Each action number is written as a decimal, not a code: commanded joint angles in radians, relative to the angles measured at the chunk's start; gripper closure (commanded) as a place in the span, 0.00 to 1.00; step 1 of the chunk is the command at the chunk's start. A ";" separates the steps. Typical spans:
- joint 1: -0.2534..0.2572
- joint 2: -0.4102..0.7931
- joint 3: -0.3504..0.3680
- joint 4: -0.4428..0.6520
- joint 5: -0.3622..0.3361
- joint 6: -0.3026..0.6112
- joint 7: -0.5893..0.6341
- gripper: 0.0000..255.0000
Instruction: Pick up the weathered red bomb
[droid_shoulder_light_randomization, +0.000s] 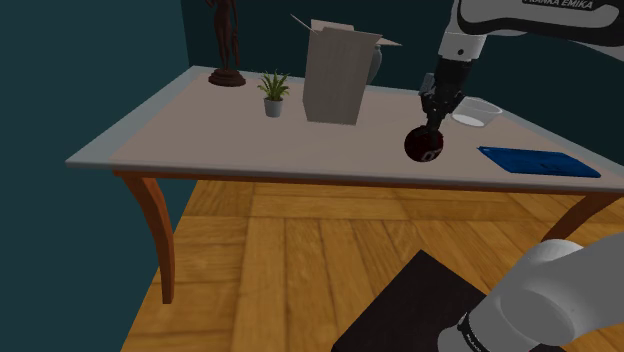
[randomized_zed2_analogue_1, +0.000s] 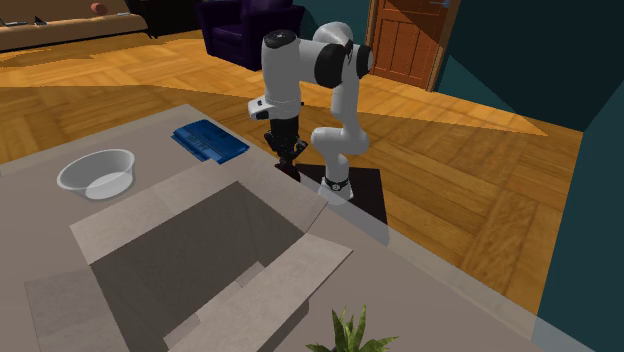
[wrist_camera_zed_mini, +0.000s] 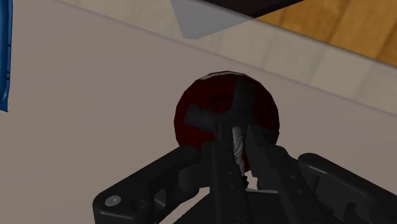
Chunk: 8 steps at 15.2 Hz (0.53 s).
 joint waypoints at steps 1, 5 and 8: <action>0.000 0.000 0.000 -0.001 0.000 0.000 0.000 1.00; 0.001 0.011 0.001 0.039 0.002 -0.028 -0.003 1.00; 0.002 0.027 0.001 0.094 0.004 -0.068 -0.007 1.00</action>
